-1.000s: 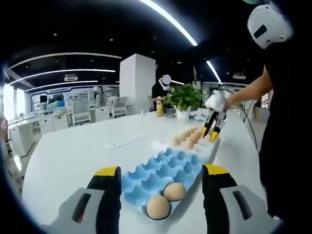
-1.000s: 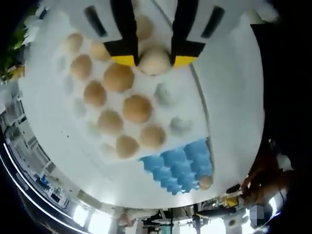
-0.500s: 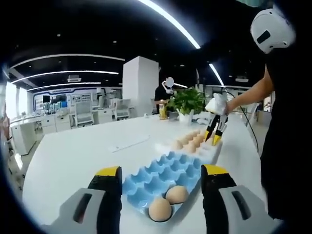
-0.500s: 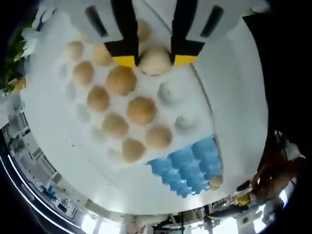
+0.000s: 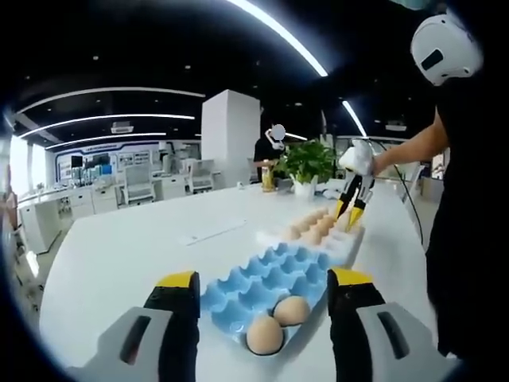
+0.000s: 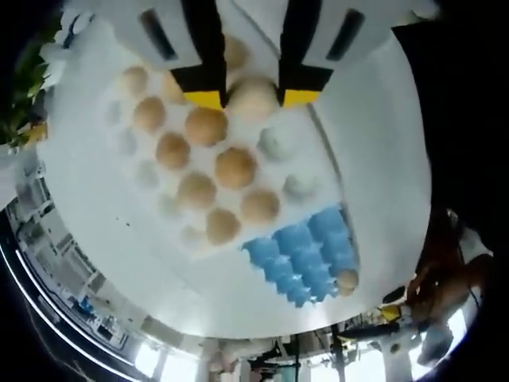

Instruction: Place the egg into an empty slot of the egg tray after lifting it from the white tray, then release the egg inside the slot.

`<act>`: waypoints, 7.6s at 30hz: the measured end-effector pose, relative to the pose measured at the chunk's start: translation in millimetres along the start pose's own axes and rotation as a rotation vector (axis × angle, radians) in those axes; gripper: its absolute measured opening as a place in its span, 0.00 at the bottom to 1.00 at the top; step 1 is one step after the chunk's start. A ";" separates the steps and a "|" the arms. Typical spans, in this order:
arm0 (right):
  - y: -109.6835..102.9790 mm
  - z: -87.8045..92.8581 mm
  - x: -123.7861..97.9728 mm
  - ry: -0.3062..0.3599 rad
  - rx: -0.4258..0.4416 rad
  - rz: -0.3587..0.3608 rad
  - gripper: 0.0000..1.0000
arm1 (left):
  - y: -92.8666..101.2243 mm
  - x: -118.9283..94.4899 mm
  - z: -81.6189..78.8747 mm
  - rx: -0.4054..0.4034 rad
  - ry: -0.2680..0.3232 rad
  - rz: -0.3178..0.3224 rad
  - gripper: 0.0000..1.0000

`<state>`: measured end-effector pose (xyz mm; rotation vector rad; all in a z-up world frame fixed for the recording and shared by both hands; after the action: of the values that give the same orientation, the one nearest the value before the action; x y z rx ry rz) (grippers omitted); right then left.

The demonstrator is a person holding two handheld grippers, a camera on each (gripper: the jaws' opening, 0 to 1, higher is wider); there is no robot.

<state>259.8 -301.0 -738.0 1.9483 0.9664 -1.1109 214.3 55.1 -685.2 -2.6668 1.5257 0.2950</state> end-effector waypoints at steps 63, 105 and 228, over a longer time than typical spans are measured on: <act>-79.9 -119.5 26.3 0.170 -0.256 -0.204 0.24 | 0.8 -0.2 1.1 0.000 0.003 -0.006 0.70; -131.1 -186.3 47.0 0.274 -0.359 -0.302 0.24 | -5.1 -5.3 4.6 -0.001 0.003 -0.012 0.69; -22.1 -2.8 17.3 0.201 -0.111 -0.066 0.21 | 4.1 9.2 -8.0 0.024 -0.009 0.038 0.66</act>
<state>248.3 -283.3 -756.8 1.9764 1.1812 -0.8883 216.4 44.0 -678.9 -2.6176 1.5683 0.2884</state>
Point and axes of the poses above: the point that each gripper's makers call its tool centre point, and the gripper's own axes: x roughly forward along the fingers, y roughly to its right, z roughly out of its underside, the point moved 3 cm from there along -x, roughly backward along the fingers, and after that the axes turned 7 degrees about z, right-handed, at the moved point
